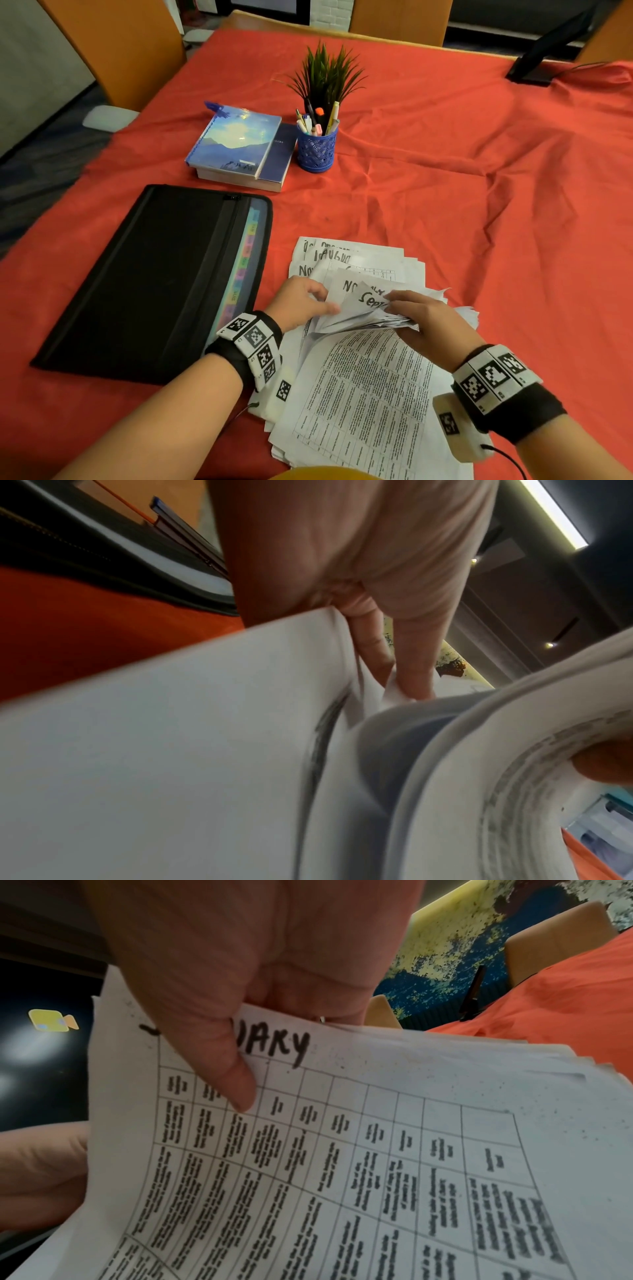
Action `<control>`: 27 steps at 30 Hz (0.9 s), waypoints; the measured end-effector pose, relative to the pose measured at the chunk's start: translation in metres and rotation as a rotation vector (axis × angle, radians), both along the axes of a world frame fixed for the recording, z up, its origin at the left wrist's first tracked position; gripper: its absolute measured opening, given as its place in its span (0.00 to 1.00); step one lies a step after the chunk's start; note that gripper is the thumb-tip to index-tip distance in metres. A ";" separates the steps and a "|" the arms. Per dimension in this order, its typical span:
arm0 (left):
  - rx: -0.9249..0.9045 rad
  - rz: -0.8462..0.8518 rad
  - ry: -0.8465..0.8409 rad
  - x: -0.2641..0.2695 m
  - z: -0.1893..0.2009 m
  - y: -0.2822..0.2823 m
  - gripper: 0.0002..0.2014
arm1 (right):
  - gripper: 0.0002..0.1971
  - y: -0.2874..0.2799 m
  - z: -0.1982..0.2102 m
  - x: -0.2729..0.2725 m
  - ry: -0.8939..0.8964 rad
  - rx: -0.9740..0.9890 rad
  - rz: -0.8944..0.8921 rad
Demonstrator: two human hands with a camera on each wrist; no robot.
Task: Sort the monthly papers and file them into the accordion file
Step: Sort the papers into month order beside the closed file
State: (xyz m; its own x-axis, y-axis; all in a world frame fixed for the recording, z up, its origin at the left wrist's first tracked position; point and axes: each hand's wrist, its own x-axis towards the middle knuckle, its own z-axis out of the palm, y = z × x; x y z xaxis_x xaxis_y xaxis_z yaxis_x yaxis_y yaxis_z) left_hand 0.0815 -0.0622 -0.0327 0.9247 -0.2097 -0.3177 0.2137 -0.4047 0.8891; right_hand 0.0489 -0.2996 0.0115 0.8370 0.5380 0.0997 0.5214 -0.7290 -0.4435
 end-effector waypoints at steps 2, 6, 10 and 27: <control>-0.054 0.038 0.014 0.000 0.002 0.001 0.07 | 0.17 0.000 -0.002 0.000 0.001 0.028 0.006; -0.128 0.136 0.013 0.000 0.002 0.006 0.11 | 0.16 -0.005 -0.008 0.000 0.058 0.032 -0.021; 0.003 0.138 -0.122 -0.002 -0.004 0.005 0.22 | 0.15 -0.004 -0.003 -0.001 0.052 0.022 -0.021; 0.111 0.112 -0.094 0.002 0.000 -0.001 0.05 | 0.14 -0.005 0.000 -0.003 0.088 0.004 -0.032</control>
